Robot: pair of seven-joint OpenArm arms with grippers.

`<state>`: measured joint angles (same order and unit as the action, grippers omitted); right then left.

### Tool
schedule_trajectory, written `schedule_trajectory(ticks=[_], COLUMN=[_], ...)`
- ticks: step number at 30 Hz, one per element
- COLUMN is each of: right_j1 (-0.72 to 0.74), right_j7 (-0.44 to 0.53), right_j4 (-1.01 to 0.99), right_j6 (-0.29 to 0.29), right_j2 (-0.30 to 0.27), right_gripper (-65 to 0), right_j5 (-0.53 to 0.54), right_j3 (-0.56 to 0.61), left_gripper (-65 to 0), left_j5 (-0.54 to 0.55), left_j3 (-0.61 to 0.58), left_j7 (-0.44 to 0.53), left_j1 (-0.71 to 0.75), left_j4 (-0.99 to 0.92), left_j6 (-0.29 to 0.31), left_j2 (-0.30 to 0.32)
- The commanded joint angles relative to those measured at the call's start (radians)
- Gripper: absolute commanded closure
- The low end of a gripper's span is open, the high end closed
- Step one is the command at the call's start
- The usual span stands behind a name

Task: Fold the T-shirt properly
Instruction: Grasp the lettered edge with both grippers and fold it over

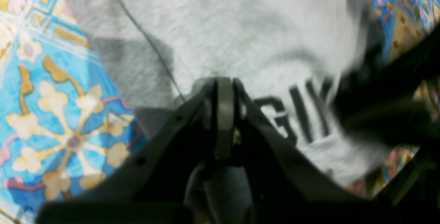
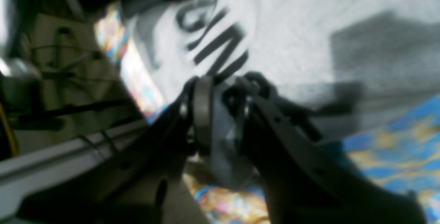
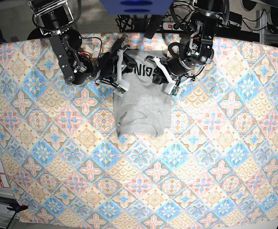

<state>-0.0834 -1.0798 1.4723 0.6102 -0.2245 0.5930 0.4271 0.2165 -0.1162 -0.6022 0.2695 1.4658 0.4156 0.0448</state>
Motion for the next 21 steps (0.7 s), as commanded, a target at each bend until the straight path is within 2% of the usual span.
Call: schedule_trajectory(ticks=[1, 6, 9, 14, 19, 21], right_j1=[0.018, 0.017, 0.012, 0.010, 0.006, -0.006], right_j7=[-0.012, -0.012, -0.012, -0.013, -0.015, -0.015], right_j4=[0.003, -0.009, 0.011, 0.163, 0.293, 0.324], right_j6=[0.003, 0.003, 0.003, 0.003, 0.003, 0.003], right_j2=[-0.026, -0.065, -0.066, -0.066, -0.060, -0.057], right_gripper=[-10.5, -10.5, -10.5, -10.5, -10.5, -10.5], right_j5=[-0.006, -0.006, -0.002, 0.000, 0.002, 0.002], right_j3=[-0.021, -0.046, -0.090, -0.155, -0.149, -0.149], left_gripper=[0.0, 0.0, 0.0, 0.0, 0.0, 0.0], left_j5=[-0.018, -0.013, -0.013, -0.012, -0.013, -0.012], left_j3=[-0.003, -0.007, -0.003, 0.000, 0.003, 0.040], left_j7=[-0.031, -0.038, -0.038, -0.038, -0.038, -0.038], left_j1=[0.007, 0.030, 0.037, 0.060, 0.126, 0.153], left_j4=[0.016, 0.074, 0.098, 0.163, 0.330, 0.396], left_j6=[-0.005, -0.005, -0.005, -0.005, -0.005, -0.005], left_j2=[0.002, 0.016, 0.016, 0.017, 0.017, 0.016])
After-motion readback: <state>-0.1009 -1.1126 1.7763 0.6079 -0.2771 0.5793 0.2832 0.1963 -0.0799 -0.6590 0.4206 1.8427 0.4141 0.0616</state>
